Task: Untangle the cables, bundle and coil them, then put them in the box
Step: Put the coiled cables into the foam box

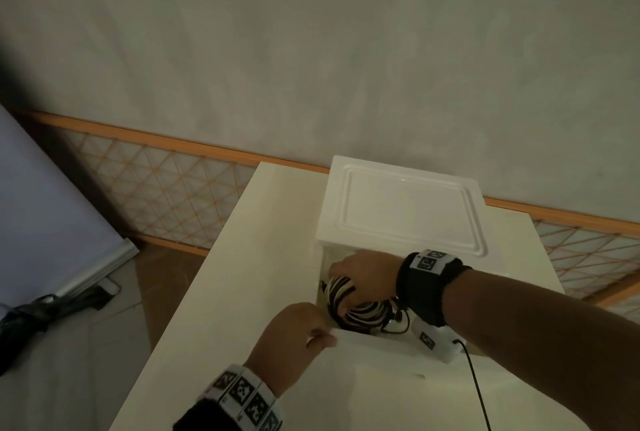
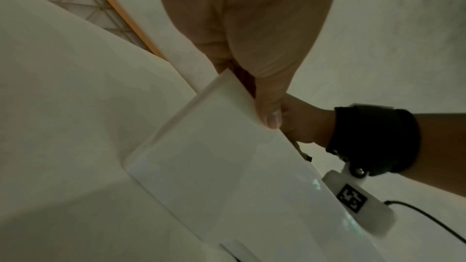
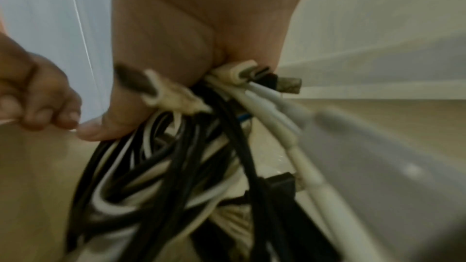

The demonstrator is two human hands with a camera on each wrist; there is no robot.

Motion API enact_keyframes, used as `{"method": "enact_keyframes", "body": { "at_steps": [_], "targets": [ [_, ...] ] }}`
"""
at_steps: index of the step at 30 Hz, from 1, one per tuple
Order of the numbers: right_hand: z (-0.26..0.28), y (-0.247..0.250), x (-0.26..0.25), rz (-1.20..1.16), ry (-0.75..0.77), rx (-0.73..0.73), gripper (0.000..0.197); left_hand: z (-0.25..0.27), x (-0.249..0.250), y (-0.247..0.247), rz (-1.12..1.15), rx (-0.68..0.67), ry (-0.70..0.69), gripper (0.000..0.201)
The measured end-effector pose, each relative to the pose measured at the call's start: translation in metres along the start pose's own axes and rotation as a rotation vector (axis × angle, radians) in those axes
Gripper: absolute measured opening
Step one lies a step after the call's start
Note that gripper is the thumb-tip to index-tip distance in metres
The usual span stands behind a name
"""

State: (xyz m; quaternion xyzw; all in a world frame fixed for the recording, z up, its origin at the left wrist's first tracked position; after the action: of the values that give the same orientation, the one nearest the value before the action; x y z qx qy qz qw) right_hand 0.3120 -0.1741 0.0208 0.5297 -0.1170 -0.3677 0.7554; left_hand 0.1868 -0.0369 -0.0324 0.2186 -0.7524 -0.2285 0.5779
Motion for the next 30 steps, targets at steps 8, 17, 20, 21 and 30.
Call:
{"method": "enact_keyframes", "body": {
  "at_steps": [8, 17, 20, 21, 30],
  "targets": [
    [-0.047, -0.031, 0.011, 0.183, 0.050, -0.182, 0.066, 0.002, -0.002, -0.001, 0.109, 0.094, -0.056, 0.044],
    [-0.044, -0.037, 0.030, -0.166, -0.128, -0.015, 0.096, 0.003, -0.003, -0.002, 0.125, 0.109, -0.039, 0.031],
    [-0.030, -0.036, 0.020, -0.009, -0.044, -0.030, 0.091, 0.003, -0.004, -0.002, 0.136, 0.100, -0.029, 0.038],
    [-0.027, -0.038, 0.018, 0.067, -0.003, -0.050, 0.094, 0.003, -0.004, -0.002, 0.130, 0.095, -0.034, 0.038],
    [-0.021, -0.062, 0.017, 0.401, 0.022, -0.109, 0.105, 0.004, -0.008, -0.003, 0.105, 0.112, -0.060, 0.049]
  ]
}}
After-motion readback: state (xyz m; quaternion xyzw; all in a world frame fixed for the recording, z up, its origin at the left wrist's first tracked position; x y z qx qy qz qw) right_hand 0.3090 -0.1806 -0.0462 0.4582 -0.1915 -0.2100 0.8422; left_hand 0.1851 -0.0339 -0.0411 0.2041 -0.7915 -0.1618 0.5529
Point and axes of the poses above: each hand's wrist, its own z-axis away from the middle knuckle, its own y-axis out of the back of the hand, x = y × z, the point moved 3 cm from there along -z, towards the middle knuckle, and after that the axes turned 7 degrees about x, right-handed, at the moved point
